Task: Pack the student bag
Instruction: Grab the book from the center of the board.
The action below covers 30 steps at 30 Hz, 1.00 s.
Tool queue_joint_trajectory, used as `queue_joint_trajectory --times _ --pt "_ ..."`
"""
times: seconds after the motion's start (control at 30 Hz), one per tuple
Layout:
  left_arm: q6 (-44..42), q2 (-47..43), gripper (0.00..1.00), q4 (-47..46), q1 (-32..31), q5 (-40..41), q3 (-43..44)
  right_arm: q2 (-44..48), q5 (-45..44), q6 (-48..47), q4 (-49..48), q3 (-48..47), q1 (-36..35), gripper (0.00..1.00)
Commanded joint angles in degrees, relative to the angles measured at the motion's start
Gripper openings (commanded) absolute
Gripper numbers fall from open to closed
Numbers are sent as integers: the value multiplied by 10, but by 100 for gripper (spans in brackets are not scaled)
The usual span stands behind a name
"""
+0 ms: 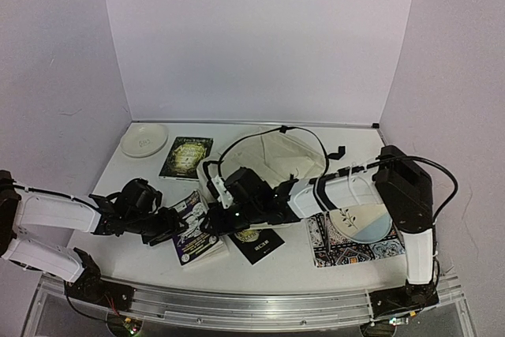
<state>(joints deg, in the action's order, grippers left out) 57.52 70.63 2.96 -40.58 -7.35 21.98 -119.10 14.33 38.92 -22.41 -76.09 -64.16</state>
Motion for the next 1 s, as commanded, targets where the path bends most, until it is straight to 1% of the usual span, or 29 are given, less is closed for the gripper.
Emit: queue_joint_trajectory --times 0.0,0.17,0.47,0.67,0.97 --pt "3 1 68 19 -6 -13 -7 -18 20 -2 -16 -23 0 42" --pt "3 0 68 21 -5 -11 -8 -17 26 -5 -16 -32 1 42" --pt "0 1 68 27 -6 -6 -4 19 22 -21 -16 -34 1 44" --pt "-3 0 68 30 -6 -5 0 22 9 -28 -14 -39 3 46" --pt "-2 -10 68 35 -6 0 -7 20 12 -32 -11 -51 14 46"
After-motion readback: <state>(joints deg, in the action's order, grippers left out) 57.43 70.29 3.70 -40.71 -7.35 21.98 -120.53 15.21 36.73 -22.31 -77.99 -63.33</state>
